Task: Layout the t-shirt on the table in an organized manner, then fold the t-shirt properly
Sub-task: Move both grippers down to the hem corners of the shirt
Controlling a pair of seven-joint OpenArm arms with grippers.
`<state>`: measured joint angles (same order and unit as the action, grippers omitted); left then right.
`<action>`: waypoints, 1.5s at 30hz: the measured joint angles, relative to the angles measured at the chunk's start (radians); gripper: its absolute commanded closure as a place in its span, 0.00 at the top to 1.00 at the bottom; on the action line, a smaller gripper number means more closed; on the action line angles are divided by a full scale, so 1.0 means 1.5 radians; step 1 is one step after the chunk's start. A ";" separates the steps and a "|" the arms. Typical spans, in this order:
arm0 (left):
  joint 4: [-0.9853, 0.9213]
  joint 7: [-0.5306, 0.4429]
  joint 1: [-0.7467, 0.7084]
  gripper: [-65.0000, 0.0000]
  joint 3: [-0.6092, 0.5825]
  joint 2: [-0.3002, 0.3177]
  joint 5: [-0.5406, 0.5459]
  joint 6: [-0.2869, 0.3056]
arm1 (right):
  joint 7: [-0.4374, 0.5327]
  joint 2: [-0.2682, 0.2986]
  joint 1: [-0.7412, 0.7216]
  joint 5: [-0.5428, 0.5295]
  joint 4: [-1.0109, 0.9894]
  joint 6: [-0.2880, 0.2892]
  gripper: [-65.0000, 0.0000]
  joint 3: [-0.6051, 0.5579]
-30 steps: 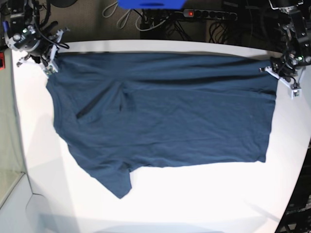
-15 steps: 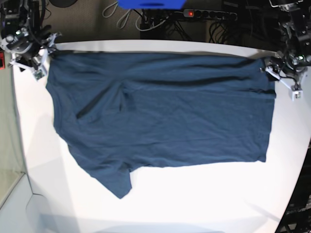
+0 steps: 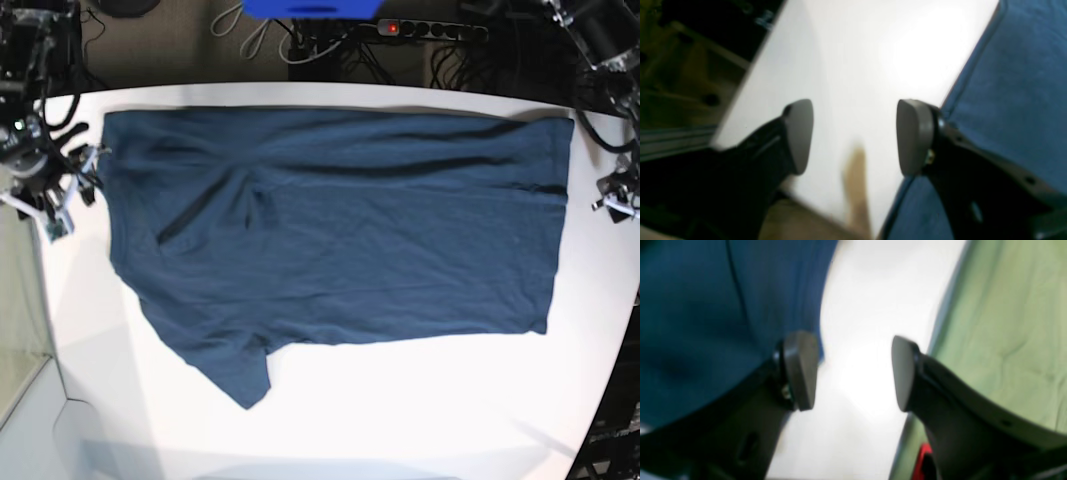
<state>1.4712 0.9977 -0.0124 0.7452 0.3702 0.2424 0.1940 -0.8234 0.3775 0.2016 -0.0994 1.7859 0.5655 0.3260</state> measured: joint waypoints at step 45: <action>-0.060 -0.072 0.090 0.59 -0.115 -0.011 0.002 -0.002 | 0.452 -0.067 -0.586 -0.007 -0.932 -0.091 0.54 -0.244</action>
<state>1.3815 0.8890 0.1226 0.5724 0.3538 0.2455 0.1909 -0.1448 0.2764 -0.6773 -0.1093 0.3882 0.4286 -0.0399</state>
